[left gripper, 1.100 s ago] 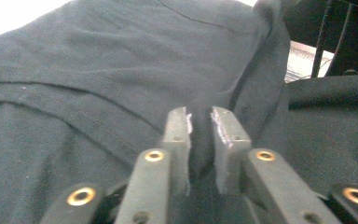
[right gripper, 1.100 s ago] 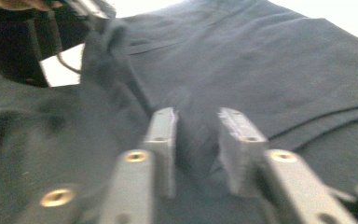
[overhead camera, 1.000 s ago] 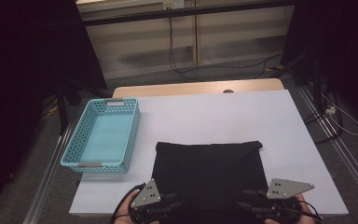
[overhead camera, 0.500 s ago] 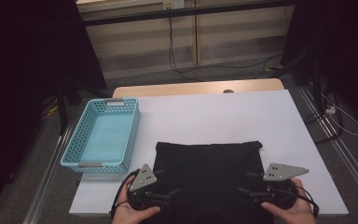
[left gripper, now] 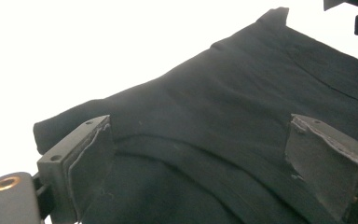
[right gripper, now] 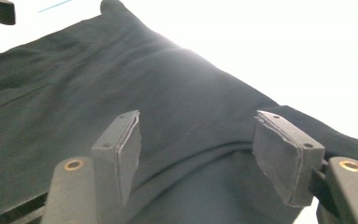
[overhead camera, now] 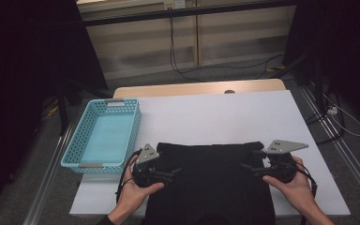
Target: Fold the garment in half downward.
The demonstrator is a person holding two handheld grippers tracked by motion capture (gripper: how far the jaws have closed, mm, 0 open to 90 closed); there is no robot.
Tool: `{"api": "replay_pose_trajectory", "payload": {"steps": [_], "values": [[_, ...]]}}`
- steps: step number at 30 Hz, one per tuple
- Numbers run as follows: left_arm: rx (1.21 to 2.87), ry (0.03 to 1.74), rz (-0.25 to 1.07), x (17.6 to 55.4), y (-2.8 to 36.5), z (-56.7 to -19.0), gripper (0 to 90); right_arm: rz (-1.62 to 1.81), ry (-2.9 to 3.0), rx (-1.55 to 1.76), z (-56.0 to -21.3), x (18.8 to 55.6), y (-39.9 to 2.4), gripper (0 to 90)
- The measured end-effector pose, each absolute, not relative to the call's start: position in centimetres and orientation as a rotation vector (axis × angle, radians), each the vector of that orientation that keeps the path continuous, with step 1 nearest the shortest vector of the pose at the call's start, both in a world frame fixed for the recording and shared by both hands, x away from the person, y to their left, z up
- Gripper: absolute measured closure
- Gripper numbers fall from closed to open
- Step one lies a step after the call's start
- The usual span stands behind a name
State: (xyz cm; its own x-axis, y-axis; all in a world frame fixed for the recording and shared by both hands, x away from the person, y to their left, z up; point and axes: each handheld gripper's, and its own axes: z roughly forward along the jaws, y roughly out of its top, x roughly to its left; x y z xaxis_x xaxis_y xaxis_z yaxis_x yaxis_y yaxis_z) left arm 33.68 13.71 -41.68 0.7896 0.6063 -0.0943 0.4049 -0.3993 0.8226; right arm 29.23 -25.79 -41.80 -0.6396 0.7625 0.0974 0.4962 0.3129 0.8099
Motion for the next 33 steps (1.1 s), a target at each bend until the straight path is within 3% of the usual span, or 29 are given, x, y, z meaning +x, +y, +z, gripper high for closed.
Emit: {"api": "replay_pose_trajectory", "payload": {"steps": [11, 16, 20, 27, 28, 33], "values": [[2.046, 0.83, 0.379, 38.1, 13.0, -41.8, 8.9, 1.167, 2.208, 1.183, -40.4, 32.6, -27.6, 30.1], [2.026, 0.868, 0.365, 39.4, 12.4, -42.0, 9.0, 1.155, 2.16, 1.234, -40.0, 34.0, -28.6, 30.5], [2.076, 0.848, 0.36, 40.1, 11.2, -41.5, 8.5, 1.107, 2.174, 1.254, -40.6, 35.3, -28.9, 43.9], [2.091, 0.876, 0.363, 42.0, 10.9, -42.5, 8.4, 1.033, 2.21, 1.318, -42.3, 37.7, -29.3, 59.5], [2.094, 0.885, 0.363, 42.1, 10.8, -42.7, 8.4, 1.019, 2.222, 1.31, -42.7, 38.0, -29.3, 65.6], [2.108, 0.893, 0.366, 42.3, 10.8, -43.1, 7.3, 1.014, 2.243, 1.336, -43.9, 38.5, -29.2, 66.5]]}}
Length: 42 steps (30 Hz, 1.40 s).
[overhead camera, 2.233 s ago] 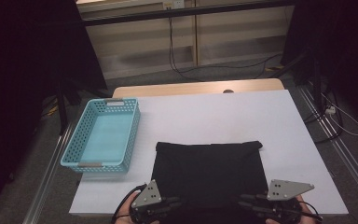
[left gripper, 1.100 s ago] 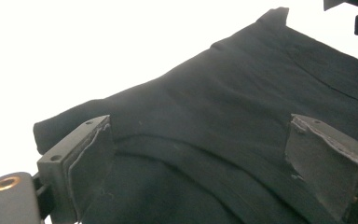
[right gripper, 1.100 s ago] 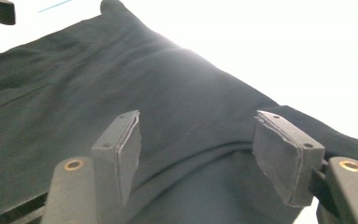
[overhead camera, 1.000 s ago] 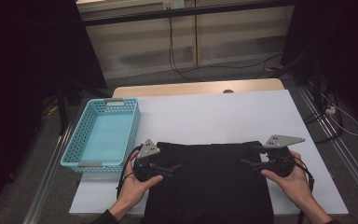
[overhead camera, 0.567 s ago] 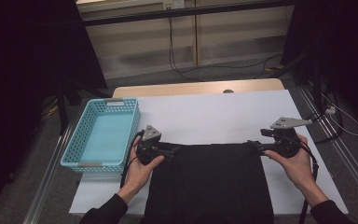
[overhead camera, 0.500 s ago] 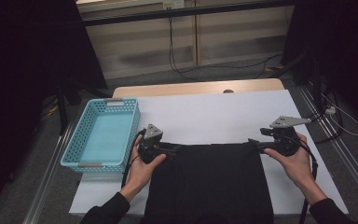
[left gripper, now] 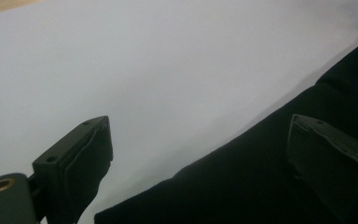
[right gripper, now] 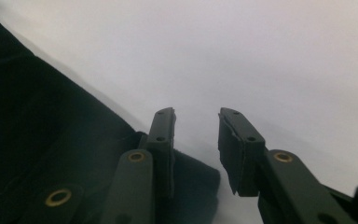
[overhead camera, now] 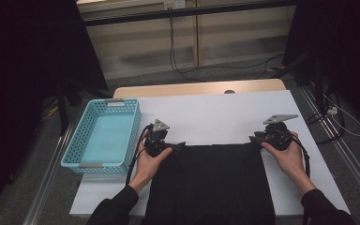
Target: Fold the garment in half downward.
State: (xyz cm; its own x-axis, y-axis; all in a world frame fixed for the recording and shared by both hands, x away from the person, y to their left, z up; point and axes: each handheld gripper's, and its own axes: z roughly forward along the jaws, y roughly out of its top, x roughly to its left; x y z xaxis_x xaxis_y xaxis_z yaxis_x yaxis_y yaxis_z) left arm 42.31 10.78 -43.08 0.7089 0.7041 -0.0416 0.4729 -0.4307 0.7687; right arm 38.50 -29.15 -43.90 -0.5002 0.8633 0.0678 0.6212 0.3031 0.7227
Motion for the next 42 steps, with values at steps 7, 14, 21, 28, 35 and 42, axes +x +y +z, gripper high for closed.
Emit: {"api": "replay_pose_trajectory", "payload": {"steps": [7, 14, 21, 28, 35, 42], "values": [[2.132, 0.898, 0.343, 42.3, 11.3, -43.5, 7.3, 0.965, 2.291, 1.335, -44.8, 38.5, -29.3, 66.6], [2.133, 0.923, 0.332, 42.3, 12.3, -43.8, 7.4, 0.973, 2.342, 1.312, -45.3, 38.1, -29.8, 60.0], [2.131, 0.935, 0.327, 42.3, 12.3, -44.0, 7.6, 0.939, 2.398, 1.258, -45.1, 37.9, -29.2, 70.3], [2.145, 0.909, 0.302, 42.1, 12.1, -44.0, 9.8, 0.966, 2.423, 1.3, -45.0, 37.8, -29.2, 81.0], [2.116, 0.941, 0.311, 42.4, 12.6, -44.0, 9.7, 0.944, 2.358, 1.342, -44.8, 37.2, -29.2, 86.3], [2.104, 0.958, 0.338, 42.4, 12.7, -43.7, 15.3, 0.912, 2.264, 1.399, -44.6, 36.9, -30.5, 86.8]]}}
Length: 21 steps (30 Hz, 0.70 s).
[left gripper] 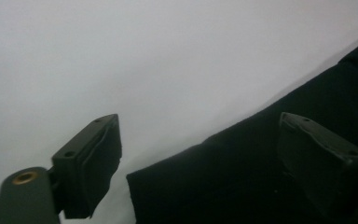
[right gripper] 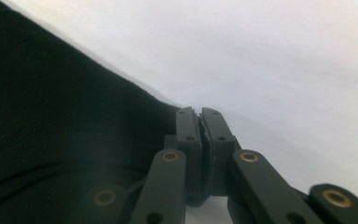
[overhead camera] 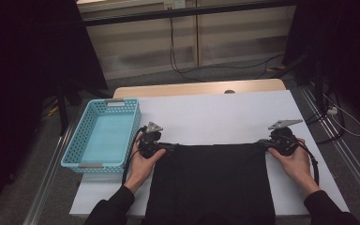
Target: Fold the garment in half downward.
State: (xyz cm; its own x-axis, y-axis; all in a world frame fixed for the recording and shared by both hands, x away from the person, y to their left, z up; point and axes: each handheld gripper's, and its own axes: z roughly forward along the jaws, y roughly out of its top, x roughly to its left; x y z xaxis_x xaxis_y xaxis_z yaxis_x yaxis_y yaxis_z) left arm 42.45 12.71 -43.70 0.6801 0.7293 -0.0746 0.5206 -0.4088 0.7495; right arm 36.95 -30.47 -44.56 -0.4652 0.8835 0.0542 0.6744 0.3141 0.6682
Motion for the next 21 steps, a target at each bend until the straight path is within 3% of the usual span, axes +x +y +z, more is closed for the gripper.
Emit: {"api": "replay_pose_trajectory", "payload": {"steps": [2, 14, 21], "values": [[2.086, 0.969, 0.329, 42.6, 12.8, -43.8, 19.8, 0.895, 2.245, 1.391, -44.5, 37.0, -30.6, 86.9], [2.091, 1.015, 0.354, 44.0, 12.5, -43.9, 26.1, 0.872, 2.156, 1.425, -44.1, 37.9, -32.1, 87.1], [2.07, 1.052, 0.313, 44.7, 12.2, -44.6, 46.0, 0.876, 2.14, 1.431, -43.9, 38.4, -32.7, 87.0]]}}
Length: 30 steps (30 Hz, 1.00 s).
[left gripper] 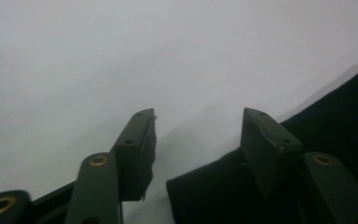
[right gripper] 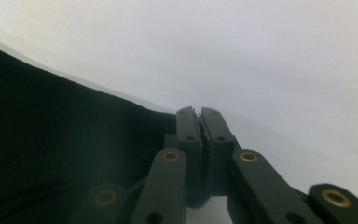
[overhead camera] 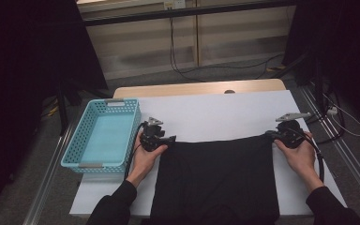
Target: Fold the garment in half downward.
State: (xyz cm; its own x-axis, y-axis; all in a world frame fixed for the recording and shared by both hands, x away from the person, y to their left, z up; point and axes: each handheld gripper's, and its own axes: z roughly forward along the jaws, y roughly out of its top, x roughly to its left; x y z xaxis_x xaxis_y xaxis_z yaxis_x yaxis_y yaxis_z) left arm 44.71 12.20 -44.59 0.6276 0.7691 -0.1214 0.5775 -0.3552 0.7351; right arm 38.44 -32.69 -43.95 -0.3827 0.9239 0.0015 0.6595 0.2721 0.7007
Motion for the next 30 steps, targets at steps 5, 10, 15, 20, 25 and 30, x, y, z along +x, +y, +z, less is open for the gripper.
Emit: {"api": "replay_pose_trajectory", "payload": {"steps": [5, 10, 15, 20, 25, 30], "values": [[2.098, 1.051, 0.304, 44.5, 12.53, -44.71, 48.5, 0.874, 2.153, 1.432, -44.29, 38.36, -32.55, 87.0], [2.128, 1.055, 0.306, 44.38, 12.85, -45.38, 50.0, 0.878, 2.164, 1.422, -44.49, 38.23, -32.44, 86.9], [2.102, 1.072, 0.275, 44.49, 13.0, -45.4, 51.8, 0.885, 2.176, 1.429, -44.71, 38.28, -32.4, 86.8], [2.149, 1.016, 0.231, 44.26, 12.85, -45.3, 64.5, 0.891, 2.186, 1.425, -44.89, 38.34, -32.35, 86.7], [2.156, 0.994, 0.195, 43.83, 12.5, -45.23, 84.5, 0.901, 2.191, 1.428, -44.94, 38.36, -32.31, 86.7], [2.122, 1.015, 0.205, 43.83, 12.48, -45.06, 86.9, 0.908, 2.182, 1.434, -44.79, 38.38, -32.43, 86.7]]}}
